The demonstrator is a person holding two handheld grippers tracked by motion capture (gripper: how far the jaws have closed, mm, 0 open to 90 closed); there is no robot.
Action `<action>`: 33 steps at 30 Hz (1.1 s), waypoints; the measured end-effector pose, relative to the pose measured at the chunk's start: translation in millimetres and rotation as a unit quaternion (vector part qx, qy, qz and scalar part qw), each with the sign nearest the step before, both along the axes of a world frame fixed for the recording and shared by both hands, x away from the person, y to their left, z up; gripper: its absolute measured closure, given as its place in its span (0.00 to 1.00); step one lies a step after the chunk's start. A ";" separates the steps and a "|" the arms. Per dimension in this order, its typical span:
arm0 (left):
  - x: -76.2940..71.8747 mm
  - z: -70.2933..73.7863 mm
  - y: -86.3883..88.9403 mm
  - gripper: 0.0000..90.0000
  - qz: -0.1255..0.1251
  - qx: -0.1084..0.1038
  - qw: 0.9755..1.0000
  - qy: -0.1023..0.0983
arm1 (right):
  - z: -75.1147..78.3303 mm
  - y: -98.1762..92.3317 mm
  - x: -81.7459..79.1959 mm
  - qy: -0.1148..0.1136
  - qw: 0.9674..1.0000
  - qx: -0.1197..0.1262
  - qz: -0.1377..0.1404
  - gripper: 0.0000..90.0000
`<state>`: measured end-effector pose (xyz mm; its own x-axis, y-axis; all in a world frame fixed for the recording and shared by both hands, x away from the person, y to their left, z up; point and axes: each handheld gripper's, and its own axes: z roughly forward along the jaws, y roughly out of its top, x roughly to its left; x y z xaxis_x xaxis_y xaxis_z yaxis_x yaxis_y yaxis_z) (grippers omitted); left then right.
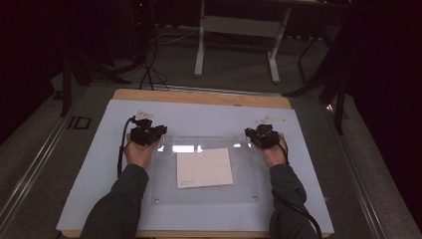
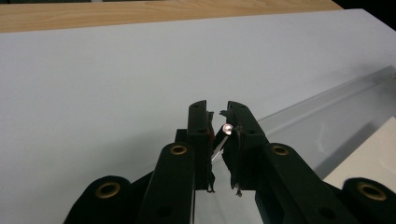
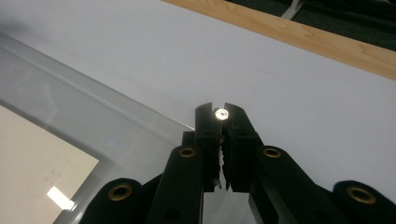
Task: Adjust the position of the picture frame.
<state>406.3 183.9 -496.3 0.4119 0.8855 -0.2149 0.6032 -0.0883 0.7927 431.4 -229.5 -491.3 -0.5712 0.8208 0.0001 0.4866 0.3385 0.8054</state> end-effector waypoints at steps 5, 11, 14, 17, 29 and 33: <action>5.7 -2.6 -1.8 0.90 0.001 -0.002 1.000 0.003 | -3.3 -2.6 -0.4 0.002 1.000 0.004 -0.005 0.95; 10.6 -7.0 -2.7 0.90 0.000 -0.002 1.000 0.009 | -7.9 -4.2 -0.3 0.008 1.000 0.007 -0.007 0.95; 12.0 -9.0 -3.5 0.90 0.002 -0.001 1.000 0.012 | -10.8 -4.9 1.3 0.011 1.000 0.008 -0.007 0.95; 13.8 -10.9 -3.8 0.90 0.002 -0.001 1.000 0.015 | -12.8 -5.3 2.1 0.013 1.000 0.010 -0.007 0.95; 15.2 -12.7 -5.2 0.90 0.005 0.007 1.000 0.018 | -18.4 -6.6 4.6 0.016 1.000 0.017 -0.008 0.95; 14.0 -12.6 -5.7 0.90 0.011 0.008 1.000 0.018 | -18.4 -6.1 5.9 0.017 1.000 0.017 -0.004 0.95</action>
<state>420.3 178.2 -508.9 0.3846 0.8978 -0.2148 0.6334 -0.0874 0.7689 437.4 -235.5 -509.7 -0.5645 0.8241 0.0470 0.5157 0.3077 0.7996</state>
